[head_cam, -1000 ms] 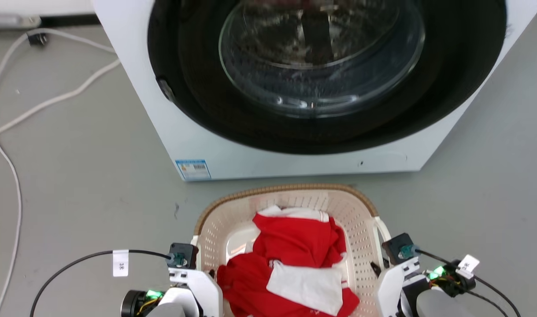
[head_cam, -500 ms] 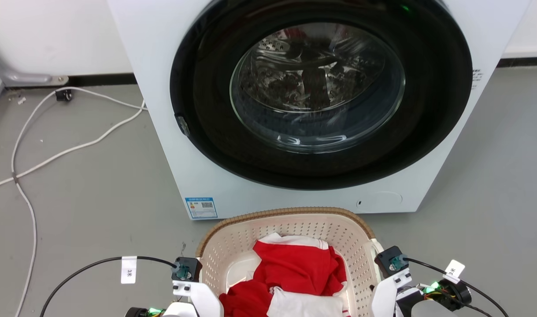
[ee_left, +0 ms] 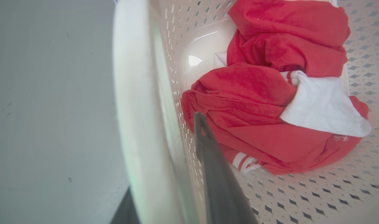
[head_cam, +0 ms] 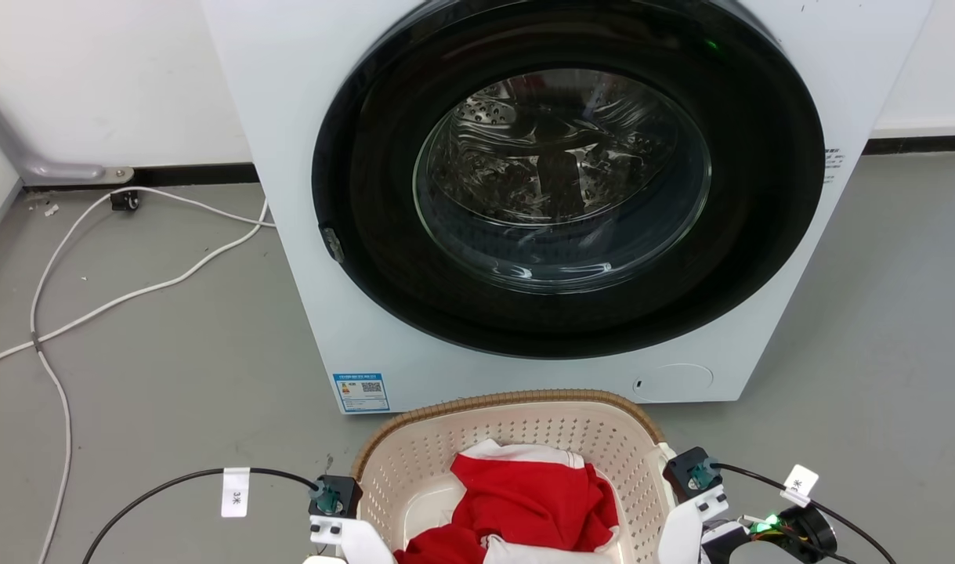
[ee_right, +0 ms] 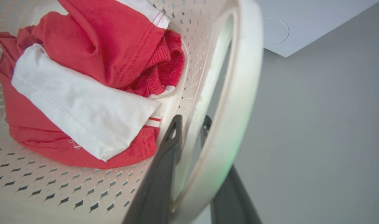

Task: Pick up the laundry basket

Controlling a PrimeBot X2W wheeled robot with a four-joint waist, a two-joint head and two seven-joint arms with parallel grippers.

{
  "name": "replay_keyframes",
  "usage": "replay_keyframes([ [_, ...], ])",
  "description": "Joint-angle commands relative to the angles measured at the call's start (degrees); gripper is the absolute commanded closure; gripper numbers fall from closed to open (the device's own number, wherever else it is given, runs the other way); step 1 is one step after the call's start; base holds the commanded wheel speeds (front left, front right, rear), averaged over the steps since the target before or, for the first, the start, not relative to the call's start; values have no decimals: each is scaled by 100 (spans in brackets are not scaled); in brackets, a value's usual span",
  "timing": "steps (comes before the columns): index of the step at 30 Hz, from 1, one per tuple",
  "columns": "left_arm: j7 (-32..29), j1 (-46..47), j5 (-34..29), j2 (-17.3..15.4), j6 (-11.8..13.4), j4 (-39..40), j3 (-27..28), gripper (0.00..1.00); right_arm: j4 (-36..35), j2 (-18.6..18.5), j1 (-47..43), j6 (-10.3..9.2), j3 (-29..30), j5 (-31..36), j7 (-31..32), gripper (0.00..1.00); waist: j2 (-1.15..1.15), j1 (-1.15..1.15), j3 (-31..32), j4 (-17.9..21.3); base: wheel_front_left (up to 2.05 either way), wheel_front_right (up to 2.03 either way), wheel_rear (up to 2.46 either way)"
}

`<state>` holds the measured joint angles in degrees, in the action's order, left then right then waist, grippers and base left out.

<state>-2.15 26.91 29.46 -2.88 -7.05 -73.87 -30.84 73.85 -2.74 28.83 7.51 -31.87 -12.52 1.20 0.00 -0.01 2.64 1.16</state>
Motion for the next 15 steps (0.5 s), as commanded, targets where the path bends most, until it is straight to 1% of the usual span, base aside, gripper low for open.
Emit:
replay_keyframes([
  [1,-9,-73,0,-1,-68,14,-67,100,-19,-43,-28,-4,-55,-41,5,100,0,1,14,8,0,0,0],
  [15,5,-71,264,-50,-68,12,-288,100,-13,-103,-8,-4,-292,-317,51,100,0,1,32,35,0,0,0],
])
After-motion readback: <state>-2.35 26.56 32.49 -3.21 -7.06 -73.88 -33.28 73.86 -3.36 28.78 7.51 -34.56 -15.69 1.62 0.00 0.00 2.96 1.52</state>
